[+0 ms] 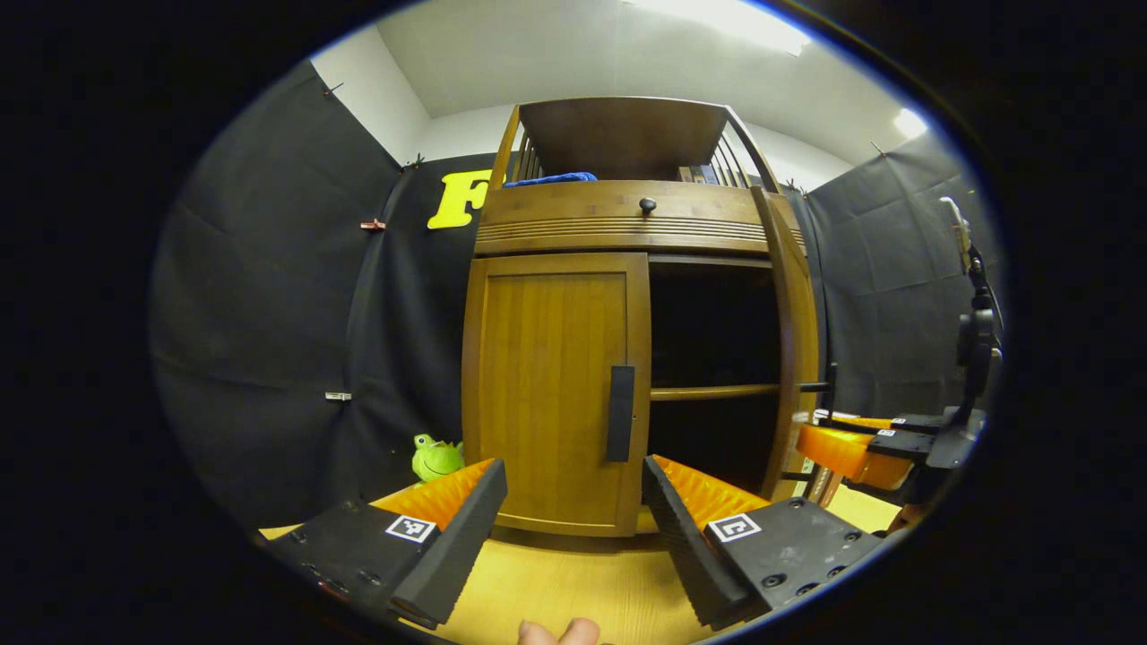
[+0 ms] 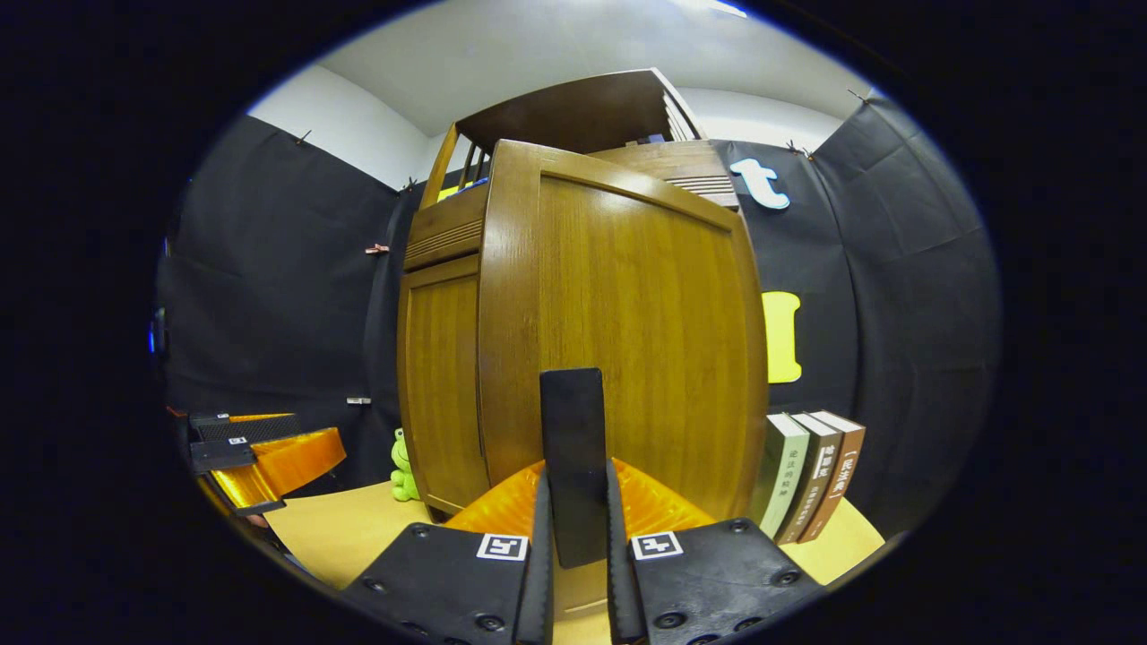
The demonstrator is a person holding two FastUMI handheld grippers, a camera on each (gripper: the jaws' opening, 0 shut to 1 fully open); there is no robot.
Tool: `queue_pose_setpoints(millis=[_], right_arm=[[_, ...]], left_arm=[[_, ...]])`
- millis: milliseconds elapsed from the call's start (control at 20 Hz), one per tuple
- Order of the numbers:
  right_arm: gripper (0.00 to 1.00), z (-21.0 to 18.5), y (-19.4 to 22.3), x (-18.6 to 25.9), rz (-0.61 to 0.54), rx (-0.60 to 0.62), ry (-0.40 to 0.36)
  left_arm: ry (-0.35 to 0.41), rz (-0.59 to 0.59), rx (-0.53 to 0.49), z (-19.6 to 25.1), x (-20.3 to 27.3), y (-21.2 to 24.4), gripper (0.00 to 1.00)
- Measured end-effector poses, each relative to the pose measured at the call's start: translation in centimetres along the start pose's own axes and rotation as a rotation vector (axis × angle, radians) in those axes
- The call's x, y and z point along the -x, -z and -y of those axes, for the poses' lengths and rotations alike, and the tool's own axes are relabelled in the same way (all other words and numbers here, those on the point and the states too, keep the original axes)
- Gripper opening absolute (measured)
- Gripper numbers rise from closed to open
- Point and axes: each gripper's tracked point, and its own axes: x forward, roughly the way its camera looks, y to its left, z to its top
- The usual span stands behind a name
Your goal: Open the right door of the double-door shoe cabinet with the right hand, and open the left door with the left hand.
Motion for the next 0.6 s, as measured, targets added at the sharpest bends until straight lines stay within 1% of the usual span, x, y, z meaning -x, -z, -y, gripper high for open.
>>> queue_pose_setpoints(millis=[50,100,150,200,250,450,550,600], right_arm=[[0.23,0.5,-0.2,0.6,0.003,-0.005,0.005],[0.27,1.1,-0.3,1.2,0.003,-0.009,0.012],[0.22,1.6,-0.5,1.8,0.006,-0.011,0.02],[0.27,2.2,-0.7,2.4,0.007,-0.011,0.031],[0.27,2.9,-0.9,3.0,0.011,-0.009,0.045],[0.27,5.8,-1.5,5.1,0.018,0.045,0.123],[0.26,7.3,-1.9,6.2,0.024,0.082,0.167],[0.22,8.0,-2.0,6.5,0.024,0.093,0.188]], left_arm=[[0.002,0.0,0.001,0.2,0.0,0.1,0.95],[0.004,-0.001,0.001,0.4,0.0,0.1,0.93],[0.008,-0.003,0.0,0.8,0.0,0.2,0.94],[0.011,-0.005,-0.001,1.1,0.0,0.3,0.94],[0.014,-0.005,-0.001,1.4,0.1,0.4,0.94],[0.029,-0.009,0.011,2.7,0.2,0.6,0.95],[0.038,-0.006,0.003,3.4,0.2,0.6,0.93],[0.041,-0.004,-0.001,3.8,0.2,0.6,0.93]])
